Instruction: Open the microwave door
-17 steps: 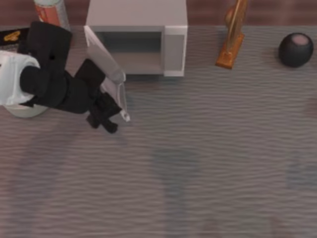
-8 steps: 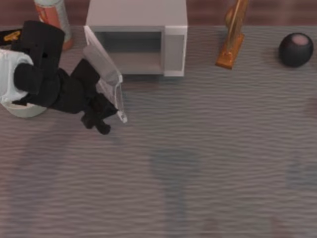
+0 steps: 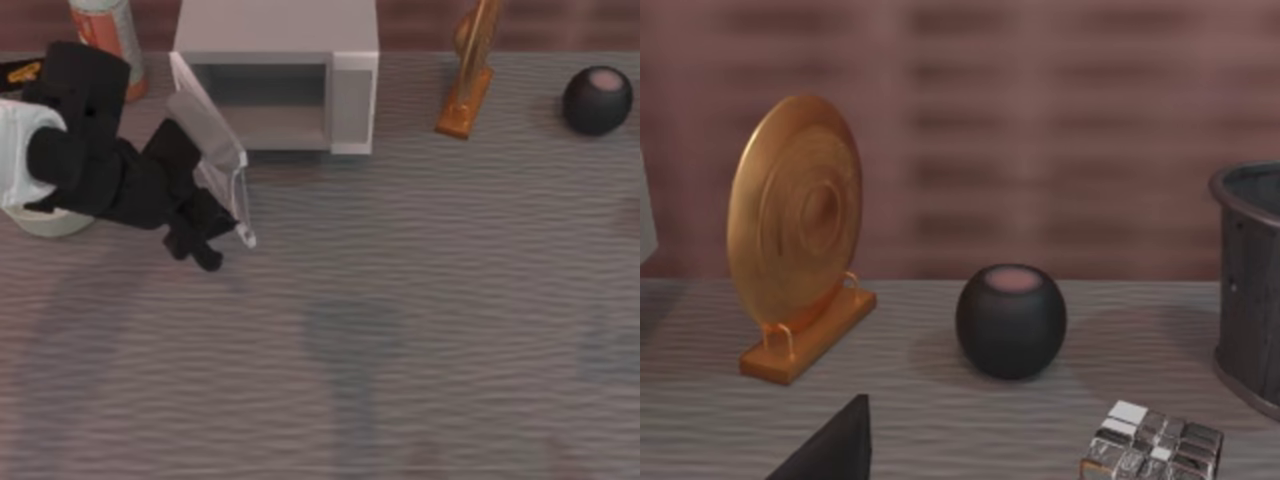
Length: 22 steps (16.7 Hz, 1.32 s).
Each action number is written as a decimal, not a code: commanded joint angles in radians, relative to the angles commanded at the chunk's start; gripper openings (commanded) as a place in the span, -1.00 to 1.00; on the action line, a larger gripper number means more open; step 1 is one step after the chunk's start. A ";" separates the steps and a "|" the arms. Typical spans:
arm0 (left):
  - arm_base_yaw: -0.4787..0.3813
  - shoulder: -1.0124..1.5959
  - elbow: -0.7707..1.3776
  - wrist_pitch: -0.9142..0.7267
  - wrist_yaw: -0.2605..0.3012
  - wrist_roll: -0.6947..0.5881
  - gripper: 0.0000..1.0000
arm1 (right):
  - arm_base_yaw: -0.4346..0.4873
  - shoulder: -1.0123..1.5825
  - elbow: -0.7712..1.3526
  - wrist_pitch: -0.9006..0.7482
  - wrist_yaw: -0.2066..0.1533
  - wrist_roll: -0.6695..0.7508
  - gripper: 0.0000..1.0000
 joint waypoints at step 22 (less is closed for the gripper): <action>0.027 0.004 0.013 -0.039 0.039 0.072 -1.00 | 0.000 0.000 0.000 0.000 0.000 0.000 1.00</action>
